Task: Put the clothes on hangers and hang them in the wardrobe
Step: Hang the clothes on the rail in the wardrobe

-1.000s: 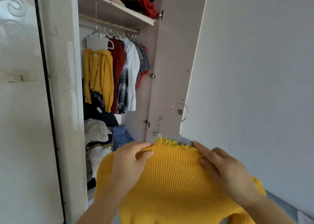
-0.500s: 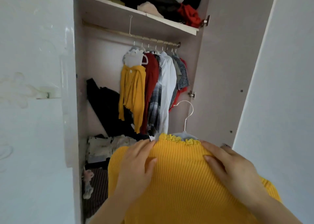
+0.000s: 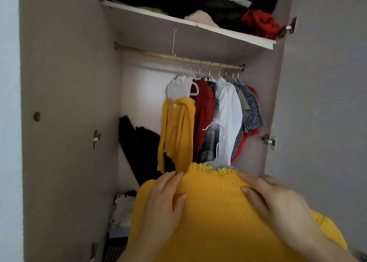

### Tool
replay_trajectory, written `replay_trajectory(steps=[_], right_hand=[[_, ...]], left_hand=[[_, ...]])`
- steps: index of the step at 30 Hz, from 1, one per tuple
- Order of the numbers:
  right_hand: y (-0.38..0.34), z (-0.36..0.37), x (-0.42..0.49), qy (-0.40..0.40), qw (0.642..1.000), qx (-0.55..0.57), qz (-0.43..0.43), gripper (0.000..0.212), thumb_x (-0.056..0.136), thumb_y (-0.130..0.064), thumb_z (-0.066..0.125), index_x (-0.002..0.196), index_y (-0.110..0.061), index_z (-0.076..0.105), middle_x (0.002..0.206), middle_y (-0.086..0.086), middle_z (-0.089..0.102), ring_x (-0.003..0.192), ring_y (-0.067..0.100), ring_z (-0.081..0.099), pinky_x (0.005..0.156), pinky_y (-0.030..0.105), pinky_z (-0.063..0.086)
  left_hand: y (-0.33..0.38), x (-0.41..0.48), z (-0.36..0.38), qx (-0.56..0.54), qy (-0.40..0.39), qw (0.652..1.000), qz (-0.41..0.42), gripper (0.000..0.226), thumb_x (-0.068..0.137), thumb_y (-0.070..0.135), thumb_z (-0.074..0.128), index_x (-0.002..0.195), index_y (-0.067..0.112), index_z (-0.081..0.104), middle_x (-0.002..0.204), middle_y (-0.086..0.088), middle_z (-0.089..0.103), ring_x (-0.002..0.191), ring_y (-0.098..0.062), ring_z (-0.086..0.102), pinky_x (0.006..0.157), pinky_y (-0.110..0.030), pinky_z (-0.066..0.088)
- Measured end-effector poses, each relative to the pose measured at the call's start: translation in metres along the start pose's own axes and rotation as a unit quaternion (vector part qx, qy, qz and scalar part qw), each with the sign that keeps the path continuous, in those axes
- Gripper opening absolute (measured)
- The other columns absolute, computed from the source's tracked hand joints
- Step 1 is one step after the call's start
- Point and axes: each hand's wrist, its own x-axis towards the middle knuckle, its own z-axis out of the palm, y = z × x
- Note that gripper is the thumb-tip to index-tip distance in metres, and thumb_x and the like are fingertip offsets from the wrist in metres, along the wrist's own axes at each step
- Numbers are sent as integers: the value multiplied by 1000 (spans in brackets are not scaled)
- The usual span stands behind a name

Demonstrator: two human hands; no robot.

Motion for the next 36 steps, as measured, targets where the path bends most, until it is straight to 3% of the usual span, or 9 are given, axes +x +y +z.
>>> replay_trajectory(steps=[3, 6, 11, 15, 20, 24, 27, 31, 36], right_hand=[[6, 32, 58, -2, 1000, 2, -6, 40, 84, -43, 49, 124, -48, 52, 77, -13, 58, 61, 11, 62, 43, 27, 47], [9, 64, 113, 11, 999, 9, -40, 41, 87, -45, 41, 127, -49, 47, 79, -10, 59, 64, 12, 61, 46, 28, 47], [10, 112, 200, 41, 996, -1, -85, 42, 93, -42, 41, 135, -48, 36, 92, -10, 56, 80, 13, 60, 53, 23, 34], [10, 141, 273, 48, 995, -2, -87, 43, 95, -42, 37, 137, -47, 30, 101, -6, 55, 89, 16, 58, 62, 29, 43], [11, 170, 366, 64, 993, 10, -98, 42, 96, -36, 40, 137, -44, 33, 106, -1, 55, 96, 21, 57, 62, 29, 36], [11, 183, 443, 82, 991, 9, -105, 39, 97, -30, 38, 135, -39, 37, 111, 2, 58, 98, 25, 58, 66, 31, 43], [7, 187, 503, 106, 990, -17, -95, 40, 97, -20, 39, 135, -33, 39, 116, 6, 58, 102, 27, 57, 65, 31, 37], [-1, 186, 573, 116, 991, -16, -71, 43, 91, -6, 43, 129, -25, 43, 117, 11, 59, 103, 33, 57, 68, 33, 41], [-7, 182, 630, 140, 990, -11, -31, 35, 91, -5, 42, 121, -20, 54, 118, 13, 59, 107, 33, 57, 75, 32, 42]], left_hand=[[-30, 51, 13, 4, 21, 1000, -15, 55, 93, 39, 45, 136, 49, 13, 141, 28, 17, 124, 12, 7, 107, -16, 8], [-59, 100, 19, 17, 36, 999, -28, 55, 94, 37, 46, 142, 39, 20, 148, 19, 19, 132, 4, 12, 107, -17, 9], [-97, 169, 21, 44, 53, 997, -45, 60, 93, 32, 50, 145, 31, 21, 151, 11, 20, 137, -8, 17, 111, -24, 17], [-125, 217, 21, 79, 48, 995, -34, 59, 92, 33, 51, 145, 27, 23, 151, 8, 20, 138, -10, 18, 112, -26, 19], [-148, 283, 13, 152, 73, 986, -2, 57, 90, 33, 53, 142, 27, 30, 146, 7, 31, 132, -14, 29, 108, -25, 23], [-159, 342, 5, 201, 102, 974, 12, 58, 90, 34, 53, 142, 29, 28, 145, 7, 32, 132, -15, 31, 106, -27, 24], [-166, 383, -2, 235, 122, 964, 25, 58, 91, 37, 51, 143, 29, 26, 146, 5, 33, 133, -17, 31, 107, -30, 28], [-174, 428, -14, 275, 152, 949, 37, 58, 90, 37, 52, 142, 28, 28, 142, 2, 38, 128, -19, 37, 103, -29, 32], [-191, 460, -22, 301, 175, 937, 42, 58, 88, 35, 56, 140, 28, 32, 138, 4, 42, 125, -18, 40, 100, -28, 33]])
